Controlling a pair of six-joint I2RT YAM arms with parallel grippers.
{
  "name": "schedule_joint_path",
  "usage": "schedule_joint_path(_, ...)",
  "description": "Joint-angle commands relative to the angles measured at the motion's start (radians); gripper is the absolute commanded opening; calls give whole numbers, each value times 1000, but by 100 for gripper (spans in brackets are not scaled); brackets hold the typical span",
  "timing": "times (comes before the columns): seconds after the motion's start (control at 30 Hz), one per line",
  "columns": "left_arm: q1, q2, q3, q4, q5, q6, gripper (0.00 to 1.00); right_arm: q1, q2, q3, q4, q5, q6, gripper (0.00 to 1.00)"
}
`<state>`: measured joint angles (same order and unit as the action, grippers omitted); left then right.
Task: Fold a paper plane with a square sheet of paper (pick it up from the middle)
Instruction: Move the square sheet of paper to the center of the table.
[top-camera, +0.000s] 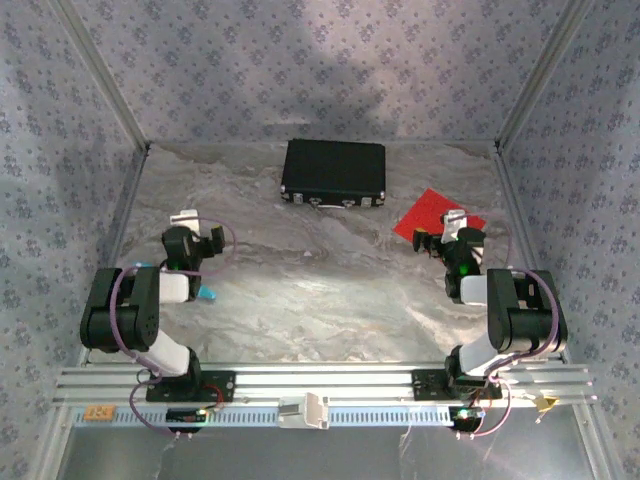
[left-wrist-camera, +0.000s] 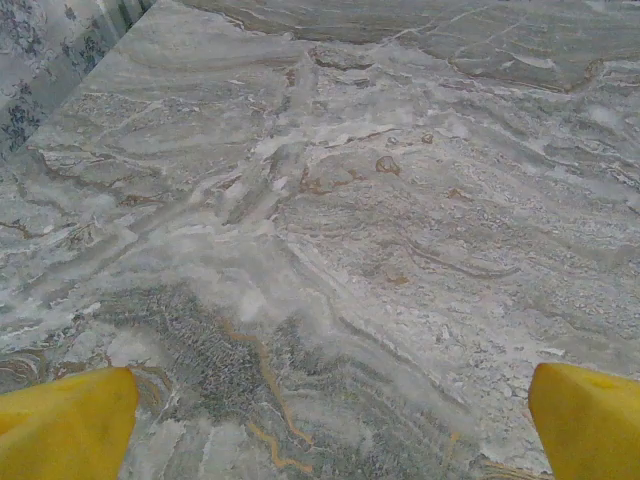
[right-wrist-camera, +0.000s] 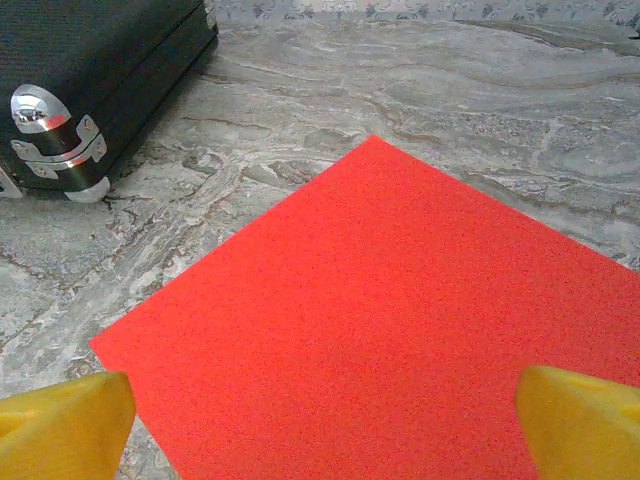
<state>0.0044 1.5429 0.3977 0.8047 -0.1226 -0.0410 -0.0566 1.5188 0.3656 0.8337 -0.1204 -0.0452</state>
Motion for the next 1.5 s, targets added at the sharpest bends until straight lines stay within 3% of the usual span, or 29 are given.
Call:
schedule_joint_path(0.0,-2,-9,13,16,12,7,100,-2,-1,15,-19,-11,-14,99)
schedule_joint_path(0.73,3,-8,13,13,21,6,100,-18,4,24,-27,1,11,99)
schedule_joint_path(1.0,-1,-19,-3,36,31,11,100,24,-2,20,-25,116,1,99)
schedule_joint_path(1.2,7,-137,-47,13,9,-9,100,76,-29,-32,54,216,-29,99)
schedule_joint_path(1.33,8,-243,-22,-138,10,-35,100,77,-65,-25,16,265,-9,99)
schedule_joint_path(1.47,9,-385,24,-302,-45,-124,100,75,-192,79,-301,373,81,99)
